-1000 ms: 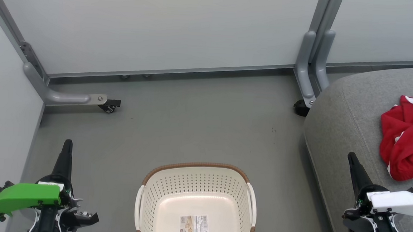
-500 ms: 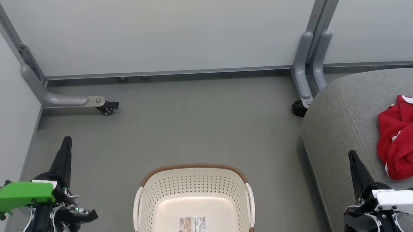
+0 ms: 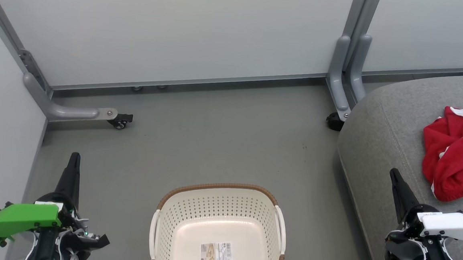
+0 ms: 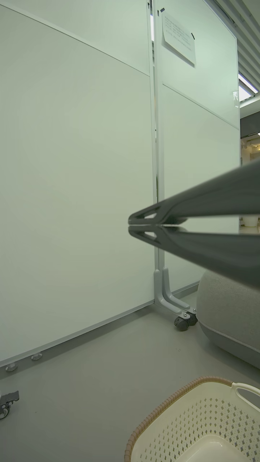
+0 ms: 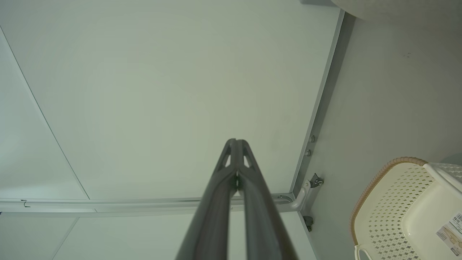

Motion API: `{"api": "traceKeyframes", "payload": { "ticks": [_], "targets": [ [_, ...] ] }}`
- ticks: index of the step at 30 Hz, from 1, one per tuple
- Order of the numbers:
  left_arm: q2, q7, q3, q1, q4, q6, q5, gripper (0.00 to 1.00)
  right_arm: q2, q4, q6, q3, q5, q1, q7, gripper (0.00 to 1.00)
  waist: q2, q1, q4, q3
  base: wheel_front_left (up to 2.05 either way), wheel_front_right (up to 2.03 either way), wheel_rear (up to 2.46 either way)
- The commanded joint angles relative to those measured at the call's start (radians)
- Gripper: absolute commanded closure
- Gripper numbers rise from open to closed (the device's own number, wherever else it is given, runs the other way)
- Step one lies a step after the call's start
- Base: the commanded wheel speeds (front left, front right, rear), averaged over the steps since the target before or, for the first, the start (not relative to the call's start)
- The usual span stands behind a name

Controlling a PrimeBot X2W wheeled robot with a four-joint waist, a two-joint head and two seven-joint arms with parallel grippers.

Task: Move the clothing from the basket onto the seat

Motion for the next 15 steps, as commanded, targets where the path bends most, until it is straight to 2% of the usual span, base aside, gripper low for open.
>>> {"api": "traceKeyframes", "payload": {
  "ticks": [1,15],
  "targets": [
    [0.000,0.002,0.003,-0.012,-0.004,0.001,-0.002,1.00,-0.008,-0.001,0.000,0.002,0.007,-0.003,-0.004,1.00,0.0000,0.0000,0.000,0.000,0.00,0.00,0.00],
    [0.000,0.002,0.003,-0.012,-0.004,0.001,-0.002,1.00,-0.026,-0.006,0.000,0.026,0.029,-0.001,-0.023,1.00,0.0000,0.0000,0.000,0.000,0.00,0.00,0.00]
  ]
}}
